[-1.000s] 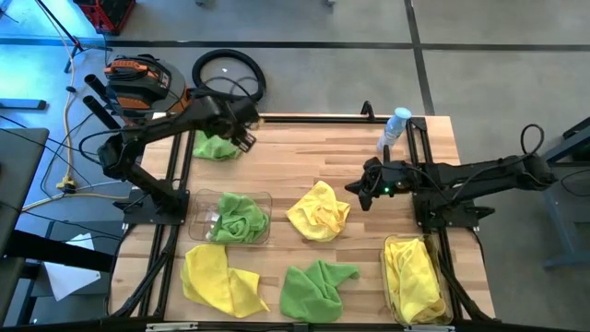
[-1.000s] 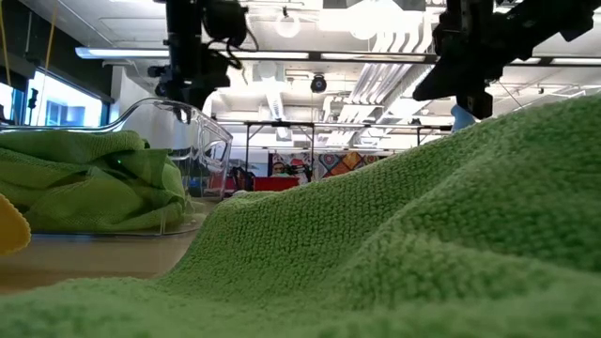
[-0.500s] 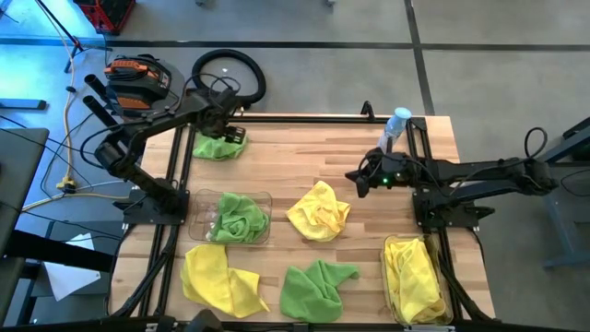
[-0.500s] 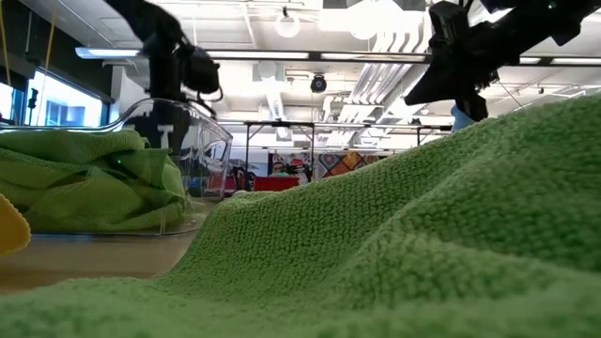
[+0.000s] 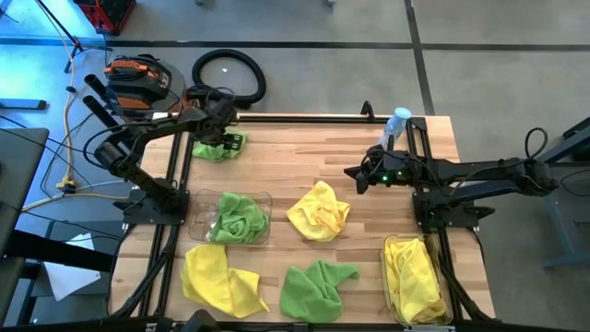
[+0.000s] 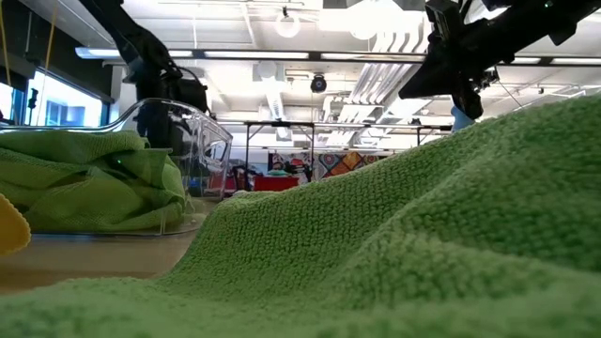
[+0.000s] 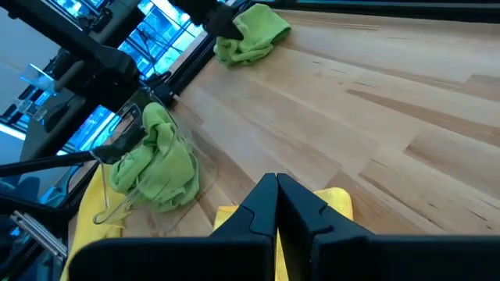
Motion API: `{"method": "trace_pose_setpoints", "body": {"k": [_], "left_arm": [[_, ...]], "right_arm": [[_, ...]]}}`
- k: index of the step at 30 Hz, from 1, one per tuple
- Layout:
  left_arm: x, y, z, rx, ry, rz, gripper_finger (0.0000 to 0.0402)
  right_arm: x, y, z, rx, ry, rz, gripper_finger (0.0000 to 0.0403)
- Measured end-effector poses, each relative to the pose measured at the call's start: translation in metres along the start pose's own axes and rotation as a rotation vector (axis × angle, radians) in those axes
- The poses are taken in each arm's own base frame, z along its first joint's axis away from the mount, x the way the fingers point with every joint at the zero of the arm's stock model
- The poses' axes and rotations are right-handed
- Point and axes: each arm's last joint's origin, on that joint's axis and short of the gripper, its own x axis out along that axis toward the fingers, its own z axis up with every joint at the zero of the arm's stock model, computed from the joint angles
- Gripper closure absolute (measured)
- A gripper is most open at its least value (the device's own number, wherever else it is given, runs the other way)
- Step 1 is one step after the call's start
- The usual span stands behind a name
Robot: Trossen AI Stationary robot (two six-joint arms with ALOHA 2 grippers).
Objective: Sort microfiber towel by color & place in baskets
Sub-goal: Put the green towel into the left transparent bin
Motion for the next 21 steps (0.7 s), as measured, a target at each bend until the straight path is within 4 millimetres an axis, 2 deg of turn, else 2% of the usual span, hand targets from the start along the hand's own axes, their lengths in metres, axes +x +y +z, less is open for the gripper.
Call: {"method": "trace_pose_setpoints", "body": {"k": [3, 5, 11, 15, 21], "left_arm": [[0.008, 0.001, -0.007, -0.001, 0.018, 0.008, 0.0214], [0.011, 0.002, -0.01, -0.002, 0.028, 0.012, 0.0242], [0.008, -0.004, -0.017, 0.012, 0.065, -0.064, 0.038], [-0.013, -0.017, -0.023, 0.051, 0.032, -0.151, 0.039], [-0.079, -0.038, -0.037, 0.083, -0.146, -0.269, 0.0399]], "right_arm": [[0.0, 0.0, 0.0, 0.001, -0.001, 0.0, 0.0403], [0.0, 0.0, 0.0, 0.0, 0.0, 0.0, 0.0403], [0.0, 0.0, 0.0, -0.002, 0.002, 0.002, 0.0403], [0.0, 0.001, -0.001, -0.019, 0.025, 0.026, 0.0403], [0.0, 0.002, -0.002, -0.051, 0.051, 0.055, 0.0403]]}}
